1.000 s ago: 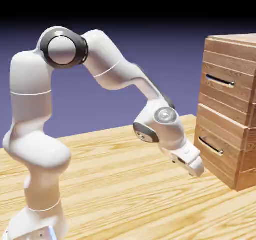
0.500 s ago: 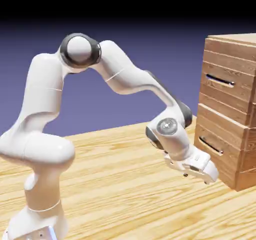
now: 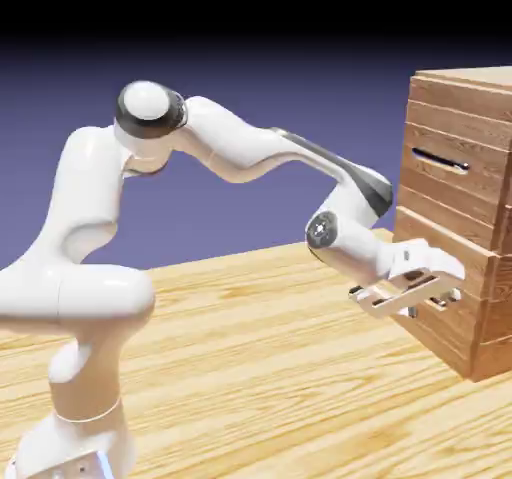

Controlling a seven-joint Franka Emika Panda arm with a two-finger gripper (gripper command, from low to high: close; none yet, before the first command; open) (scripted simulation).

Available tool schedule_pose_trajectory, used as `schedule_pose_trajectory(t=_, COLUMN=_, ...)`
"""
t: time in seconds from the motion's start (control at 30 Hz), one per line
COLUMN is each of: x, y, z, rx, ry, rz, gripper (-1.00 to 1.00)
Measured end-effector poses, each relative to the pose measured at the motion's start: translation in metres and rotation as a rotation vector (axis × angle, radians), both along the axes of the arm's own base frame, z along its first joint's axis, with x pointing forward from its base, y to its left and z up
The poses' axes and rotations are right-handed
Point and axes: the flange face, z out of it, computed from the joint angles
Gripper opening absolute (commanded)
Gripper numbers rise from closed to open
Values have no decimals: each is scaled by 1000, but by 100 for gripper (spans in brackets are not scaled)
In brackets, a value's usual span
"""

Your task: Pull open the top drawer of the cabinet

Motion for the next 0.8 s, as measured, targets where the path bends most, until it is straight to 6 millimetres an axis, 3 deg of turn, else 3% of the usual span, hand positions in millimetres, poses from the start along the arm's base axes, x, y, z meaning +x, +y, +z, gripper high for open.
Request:
schedule_pose_trajectory(t=0.23, x=25, y=58, z=67, rx=-266, ry=-240, rz=158, gripper=100)
schedule_pose_trajectory(t=0.43, x=33, y=133, z=132, rx=-500, ry=-481, rz=292, gripper=100)
schedule_pose_trajectory(t=0.5, x=33, y=137, z=135, rx=-510, ry=-493, rz=298, gripper=100)
schedule_pose_trajectory(t=0.67, x=80, y=137, z=136, rx=-511, ry=-493, rz=298, gripper=100)
schedule_pose_trajectory(t=0.7, x=83, y=137, z=135, rx=-510, ry=-493, rz=298, gripper=-100)
schedule_pose_trajectory(t=0.8, x=74, y=137, z=135, rx=-510, ry=-493, rz=298, gripper=-100)
